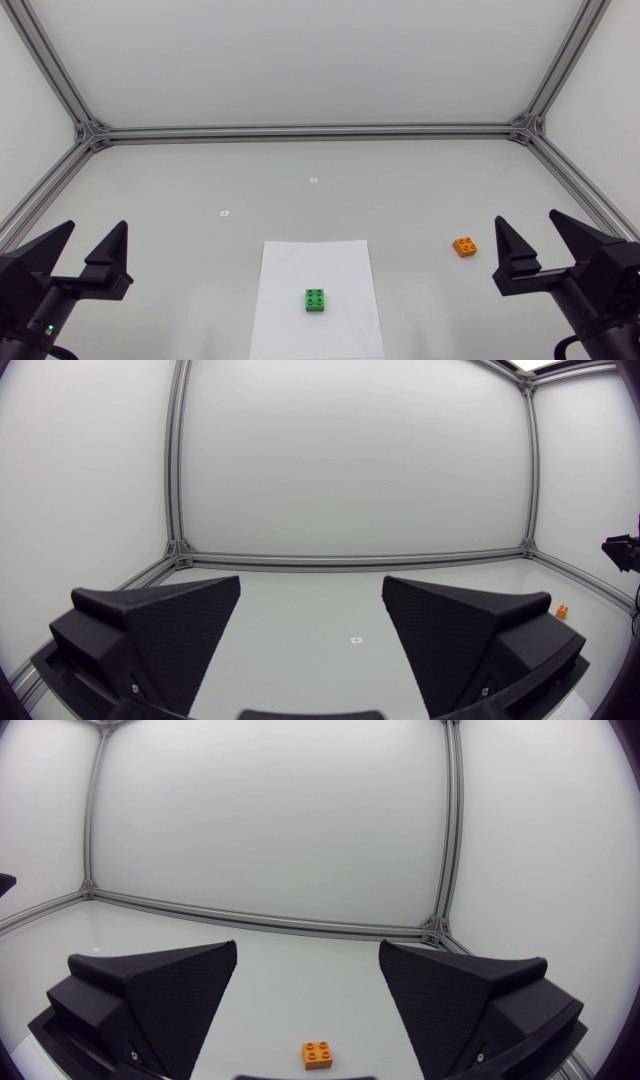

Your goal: Pick up the orange 2x2 brick with the right arm and stack it on top of the green 2x2 brick in the center

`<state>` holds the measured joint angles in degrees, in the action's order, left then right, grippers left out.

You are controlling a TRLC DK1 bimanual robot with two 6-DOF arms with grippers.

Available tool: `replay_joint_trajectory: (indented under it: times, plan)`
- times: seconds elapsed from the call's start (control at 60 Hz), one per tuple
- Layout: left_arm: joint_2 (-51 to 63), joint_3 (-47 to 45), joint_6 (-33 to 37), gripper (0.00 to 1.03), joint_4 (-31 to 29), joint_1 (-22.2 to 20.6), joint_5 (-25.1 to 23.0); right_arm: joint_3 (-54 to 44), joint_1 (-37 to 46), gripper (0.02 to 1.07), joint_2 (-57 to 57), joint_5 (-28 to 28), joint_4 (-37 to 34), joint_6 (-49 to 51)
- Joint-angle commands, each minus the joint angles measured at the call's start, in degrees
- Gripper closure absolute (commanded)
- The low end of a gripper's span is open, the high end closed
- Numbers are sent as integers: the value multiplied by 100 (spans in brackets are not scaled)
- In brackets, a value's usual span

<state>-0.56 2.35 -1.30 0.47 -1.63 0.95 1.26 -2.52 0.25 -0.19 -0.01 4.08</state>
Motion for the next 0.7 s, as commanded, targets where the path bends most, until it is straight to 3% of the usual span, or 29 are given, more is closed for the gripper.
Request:
replay_joint_trajectory:
  times: [0.0, 0.683]
  plan:
    - [-23, -235, 33, 4, -65, -4, -16, -134, -29, 6, -60, -17, -34, -65]
    - [-23, -235, 33, 4, -65, -4, -16, 252, -64, 6, -60, -17, -25, -65]
